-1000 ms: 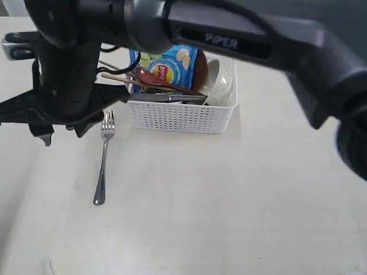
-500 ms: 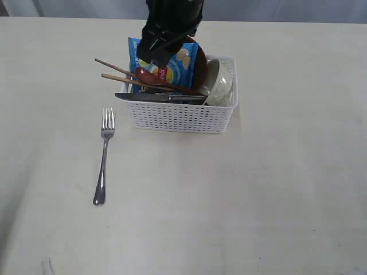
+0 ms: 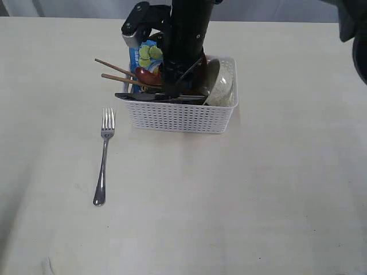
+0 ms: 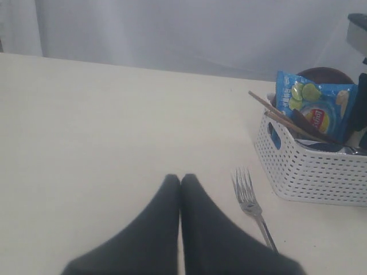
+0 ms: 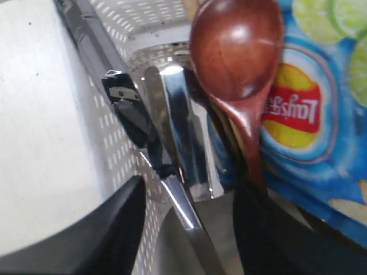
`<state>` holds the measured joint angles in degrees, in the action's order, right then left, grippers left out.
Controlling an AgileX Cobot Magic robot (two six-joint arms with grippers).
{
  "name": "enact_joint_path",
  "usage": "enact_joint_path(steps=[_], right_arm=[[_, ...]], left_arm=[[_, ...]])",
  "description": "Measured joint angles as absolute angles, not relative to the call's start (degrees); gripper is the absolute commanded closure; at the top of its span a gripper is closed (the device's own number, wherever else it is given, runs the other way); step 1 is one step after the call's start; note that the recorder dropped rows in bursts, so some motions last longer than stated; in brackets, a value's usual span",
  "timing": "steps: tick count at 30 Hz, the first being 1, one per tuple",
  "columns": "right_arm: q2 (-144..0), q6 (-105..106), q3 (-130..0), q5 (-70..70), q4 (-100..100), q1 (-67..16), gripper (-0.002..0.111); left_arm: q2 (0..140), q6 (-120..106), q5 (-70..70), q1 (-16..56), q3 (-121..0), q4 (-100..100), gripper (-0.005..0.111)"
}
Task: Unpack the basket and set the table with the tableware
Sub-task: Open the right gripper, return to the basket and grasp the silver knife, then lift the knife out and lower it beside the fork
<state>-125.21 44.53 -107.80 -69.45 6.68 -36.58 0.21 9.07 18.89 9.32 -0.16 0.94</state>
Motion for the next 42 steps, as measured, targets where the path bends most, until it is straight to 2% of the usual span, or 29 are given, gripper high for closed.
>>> enact_joint_path(steps=[16,34,36,42], right_arm=[[-126.5,49.99,-107.8,-69.57,13.53,-31.24,0.062],[-129.49,56.51,-107.8,-69.75,17.35,-30.98,0.062],[-129.59,56.51,-107.8,-69.75,17.35,-30.98,0.067],[-129.33,56.67,-107.91,-69.96,17.78,-30.98,0.109]], left_arm=[[0.21,9.07,18.89,9.32,-0.16,0.94,0.107],[0.21,9.07,18.89,9.32,-0.16,0.94,0.107],[0.21,9.07,18.89,9.32,-0.16,0.94,0.107],[0.21,9.07,18.89,9.32,-0.16,0.94,0.107]])
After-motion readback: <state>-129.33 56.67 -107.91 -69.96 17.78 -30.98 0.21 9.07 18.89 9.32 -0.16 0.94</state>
